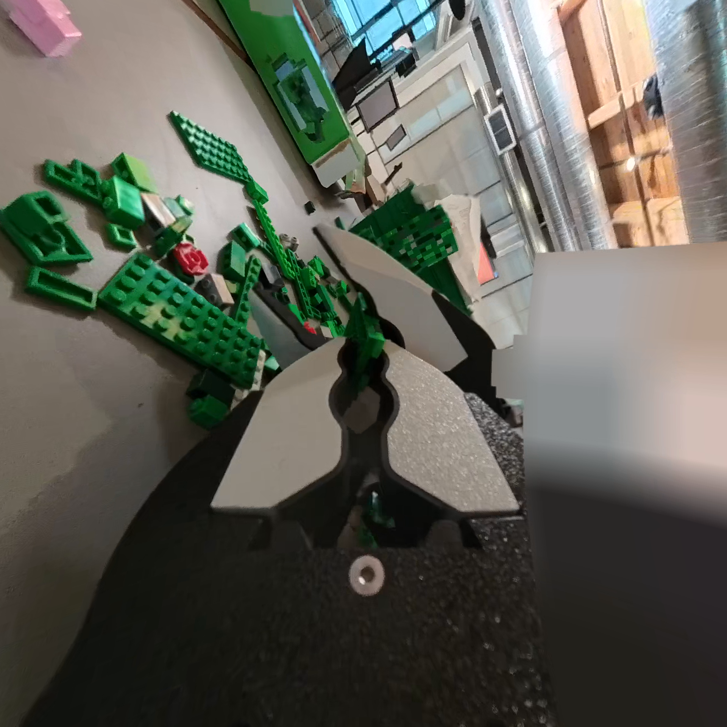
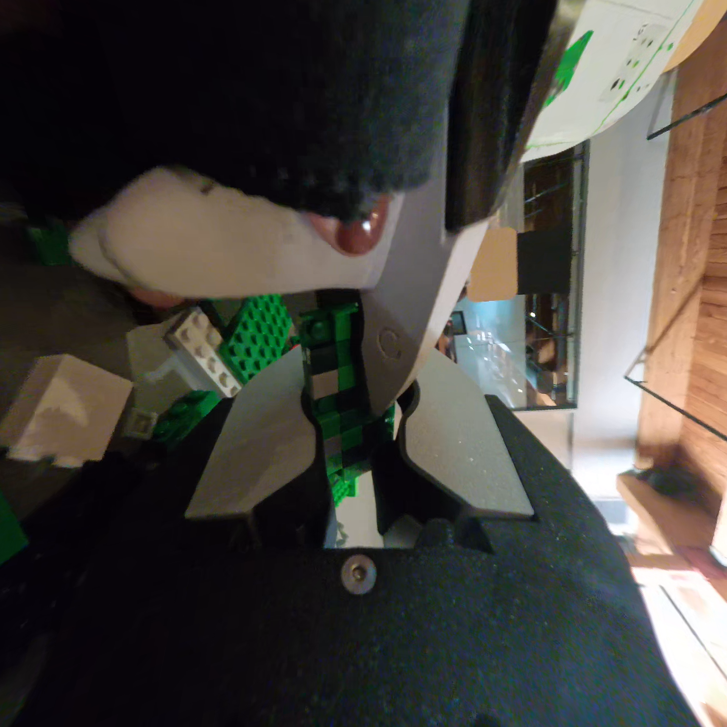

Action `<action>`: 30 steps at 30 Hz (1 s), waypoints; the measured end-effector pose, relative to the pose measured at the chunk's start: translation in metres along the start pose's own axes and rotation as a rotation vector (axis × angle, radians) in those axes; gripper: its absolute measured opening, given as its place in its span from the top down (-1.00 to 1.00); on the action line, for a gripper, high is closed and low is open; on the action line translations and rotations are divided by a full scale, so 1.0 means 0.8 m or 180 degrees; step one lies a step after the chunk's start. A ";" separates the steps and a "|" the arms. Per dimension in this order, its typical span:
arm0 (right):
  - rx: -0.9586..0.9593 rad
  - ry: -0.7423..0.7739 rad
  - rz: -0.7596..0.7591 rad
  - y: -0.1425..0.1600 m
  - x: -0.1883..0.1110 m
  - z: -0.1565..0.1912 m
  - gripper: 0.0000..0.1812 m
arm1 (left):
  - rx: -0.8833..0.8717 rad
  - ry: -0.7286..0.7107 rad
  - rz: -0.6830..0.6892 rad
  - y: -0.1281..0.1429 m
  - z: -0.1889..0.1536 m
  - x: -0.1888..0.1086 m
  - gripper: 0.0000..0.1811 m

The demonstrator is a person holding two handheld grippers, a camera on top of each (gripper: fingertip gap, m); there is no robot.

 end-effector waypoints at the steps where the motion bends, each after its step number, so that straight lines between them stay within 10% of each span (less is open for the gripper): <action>1: 0.0042 -0.0054 -0.0033 0.000 -0.001 0.001 0.60 | 0.0160 -0.0043 0.0092 0.000 -0.001 -0.001 0.88; 9: 0.0243 -0.0366 -0.0173 0.004 -0.002 0.007 0.60 | 0.1059 -0.0374 0.0648 -0.002 -0.008 -0.012 0.91; 30: 0.0264 -0.0454 -0.0308 -0.004 -0.004 0.011 0.58 | 0.0925 -0.0584 0.0761 0.008 -0.001 -0.001 0.93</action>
Point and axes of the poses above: each gripper's, where its closed fingertips meet, x out along the fingers, y out of its underside, z = x × y across the jaws, the point moved 6 cm from there along -x, back along the fingers, and after that the axes turned 3 degrees about y, right-handed, at the moved point
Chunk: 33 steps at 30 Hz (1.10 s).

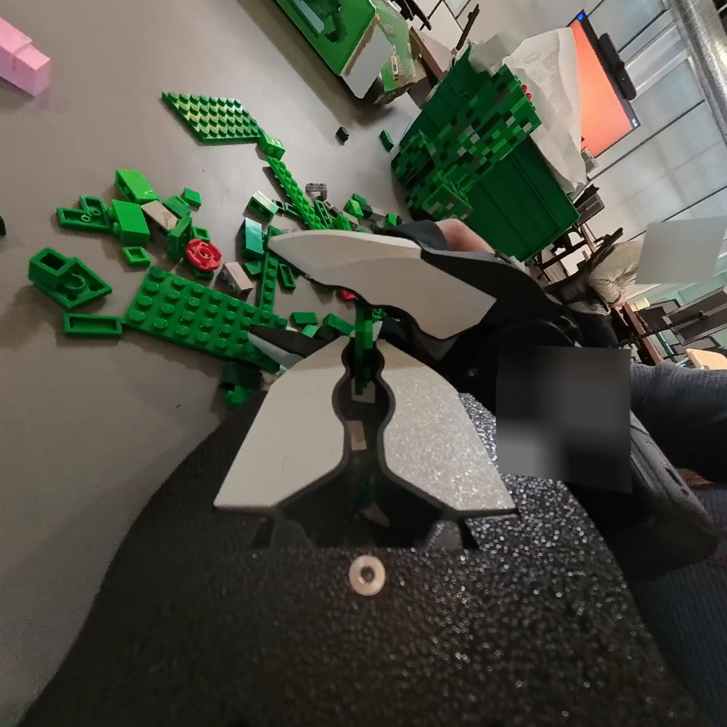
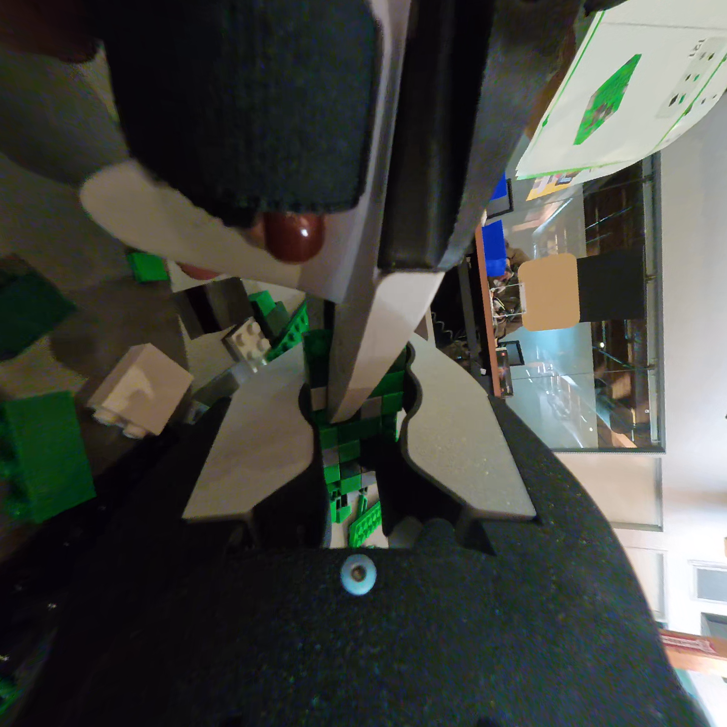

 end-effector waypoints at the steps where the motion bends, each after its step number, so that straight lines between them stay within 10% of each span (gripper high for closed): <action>1: -0.0017 -0.0006 0.0008 0.000 0.000 0.000 0.58 | -0.0006 -0.0009 0.0002 0.000 0.000 0.000 0.93; 12: -0.0813 0.0603 0.0043 -0.009 -0.001 -0.002 0.68 | -0.1047 0.0662 -0.0405 -0.003 0.012 -0.009 0.94; 21: 0.0239 0.0068 0.0130 0.006 0.004 -0.005 0.54 | -0.0399 0.0171 -0.0280 -0.004 0.009 -0.008 0.93; 33: 0.0059 0.0068 0.0098 0.001 0.002 -0.004 0.55 | 0.0039 -0.0097 -0.0105 -0.005 0.001 -0.007 0.94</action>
Point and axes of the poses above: each gripper's, where its closed fingertips meet, x out along the fingers, y out of its underside, z = x × y across the jaws, the point moved 6 cm from there along -x, back along the fingers, and after that the axes turned 3 degrees about y, right-handed, at the moved point
